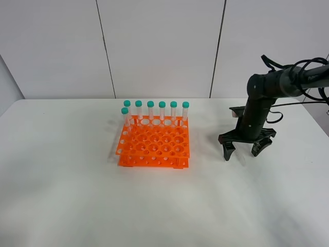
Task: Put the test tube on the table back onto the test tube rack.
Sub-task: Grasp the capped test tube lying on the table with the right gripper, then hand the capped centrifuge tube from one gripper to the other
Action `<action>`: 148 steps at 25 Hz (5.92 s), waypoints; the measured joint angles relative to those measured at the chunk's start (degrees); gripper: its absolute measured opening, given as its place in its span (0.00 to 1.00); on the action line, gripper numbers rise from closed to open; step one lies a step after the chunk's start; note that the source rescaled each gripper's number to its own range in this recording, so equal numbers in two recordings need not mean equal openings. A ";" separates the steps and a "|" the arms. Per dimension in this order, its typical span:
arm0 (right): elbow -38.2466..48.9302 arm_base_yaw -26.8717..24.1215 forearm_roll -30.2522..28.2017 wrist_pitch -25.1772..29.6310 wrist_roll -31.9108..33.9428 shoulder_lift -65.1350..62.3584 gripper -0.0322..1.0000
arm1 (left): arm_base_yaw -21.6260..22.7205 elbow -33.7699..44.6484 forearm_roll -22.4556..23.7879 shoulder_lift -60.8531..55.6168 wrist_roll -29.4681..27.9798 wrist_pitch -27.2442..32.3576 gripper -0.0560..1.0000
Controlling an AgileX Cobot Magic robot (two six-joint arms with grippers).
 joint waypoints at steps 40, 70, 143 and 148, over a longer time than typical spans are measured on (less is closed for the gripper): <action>-3.33 0.00 0.31 1.35 -4.58 -3.28 0.03 | 0.00 0.00 0.00 0.00 0.00 0.00 1.00; 4.22 24.01 8.44 -37.24 -15.82 -28.19 0.03 | 0.00 0.00 0.00 0.00 0.10 0.00 1.00; 45.06 37.60 2.43 -93.63 -3.83 -33.12 0.03 | -38.45 -14.03 -2.60 38.96 10.13 -30.17 1.00; 45.06 37.60 2.43 -93.63 -3.83 -33.12 0.03 | -38.45 -14.03 -2.60 48.64 10.61 -42.28 1.00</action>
